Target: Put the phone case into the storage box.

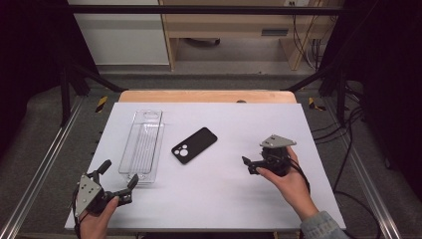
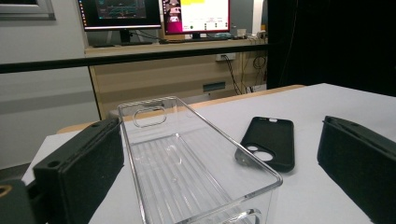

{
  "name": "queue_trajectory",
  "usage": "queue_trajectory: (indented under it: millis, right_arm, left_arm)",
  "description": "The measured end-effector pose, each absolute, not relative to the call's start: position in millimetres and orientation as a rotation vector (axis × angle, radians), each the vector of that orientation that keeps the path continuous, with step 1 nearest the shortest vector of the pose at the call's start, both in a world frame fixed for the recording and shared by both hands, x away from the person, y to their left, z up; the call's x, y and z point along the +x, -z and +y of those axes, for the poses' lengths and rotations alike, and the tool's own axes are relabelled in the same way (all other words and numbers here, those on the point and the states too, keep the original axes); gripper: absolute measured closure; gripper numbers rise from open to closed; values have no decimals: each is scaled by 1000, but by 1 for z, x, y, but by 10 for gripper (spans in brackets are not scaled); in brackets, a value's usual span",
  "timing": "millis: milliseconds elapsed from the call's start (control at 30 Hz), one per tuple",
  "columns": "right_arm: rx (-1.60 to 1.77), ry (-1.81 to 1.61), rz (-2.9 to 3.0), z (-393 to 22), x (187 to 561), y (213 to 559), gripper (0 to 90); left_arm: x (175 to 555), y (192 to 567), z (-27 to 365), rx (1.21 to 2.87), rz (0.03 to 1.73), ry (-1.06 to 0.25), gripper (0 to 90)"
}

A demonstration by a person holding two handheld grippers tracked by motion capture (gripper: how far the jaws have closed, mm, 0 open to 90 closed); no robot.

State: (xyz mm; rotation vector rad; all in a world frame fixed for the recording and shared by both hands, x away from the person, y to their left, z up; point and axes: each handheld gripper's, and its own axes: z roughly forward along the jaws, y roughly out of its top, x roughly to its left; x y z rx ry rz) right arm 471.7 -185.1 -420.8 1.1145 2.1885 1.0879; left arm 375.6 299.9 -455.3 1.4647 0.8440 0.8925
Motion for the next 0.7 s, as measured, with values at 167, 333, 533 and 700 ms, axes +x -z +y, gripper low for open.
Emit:
queue_trajectory:
  millis: [167,333,533,700]
  right_arm:
    - [1106,-1044,2256,-167,491,418,97]
    - [1091,-1001,2318,-152,506,416,105]
    - [1071,-970,2372,-135,520,416,106]
    - [1078,-951,2405,-126,532,419,112]
  left_arm:
    - [376,455,301,1456,846,-890,2]
    - [376,455,301,1453,846,-888,3]
    - [376,455,302,1449,849,-886,3]
    - [376,455,303,1443,851,-884,3]
